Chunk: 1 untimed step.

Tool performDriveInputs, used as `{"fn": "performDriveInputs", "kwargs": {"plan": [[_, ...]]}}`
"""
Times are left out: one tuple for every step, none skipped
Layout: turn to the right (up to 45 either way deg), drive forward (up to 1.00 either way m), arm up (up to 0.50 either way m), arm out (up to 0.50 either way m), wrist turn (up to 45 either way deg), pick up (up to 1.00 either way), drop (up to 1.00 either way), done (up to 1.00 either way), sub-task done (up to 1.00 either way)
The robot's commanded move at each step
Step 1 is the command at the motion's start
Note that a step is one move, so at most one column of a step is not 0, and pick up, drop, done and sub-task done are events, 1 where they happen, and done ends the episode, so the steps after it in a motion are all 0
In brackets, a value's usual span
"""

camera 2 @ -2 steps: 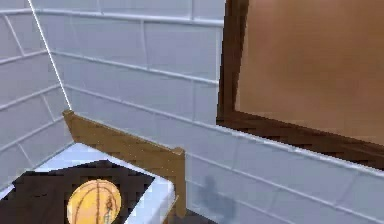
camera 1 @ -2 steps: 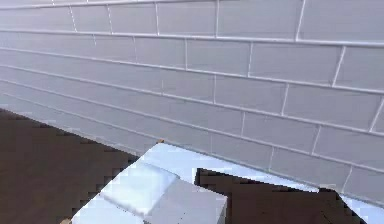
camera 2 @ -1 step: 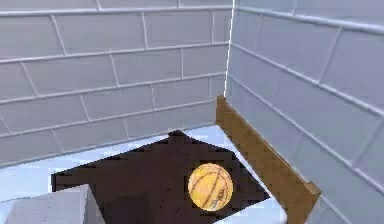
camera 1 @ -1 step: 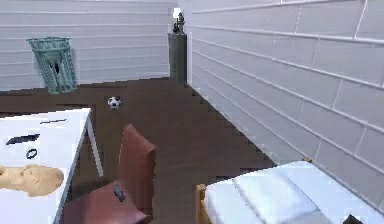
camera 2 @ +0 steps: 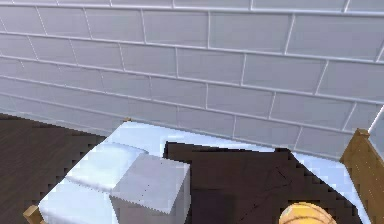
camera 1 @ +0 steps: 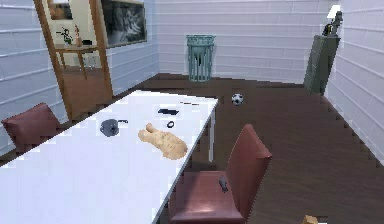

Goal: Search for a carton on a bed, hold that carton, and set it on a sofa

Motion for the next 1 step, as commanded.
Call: {"fn": "performDriveInputs", "kwargs": {"plan": [[0.0,0.00,0.50,0.00,0.0,0.00,0.00,0.00,0.00]]}}
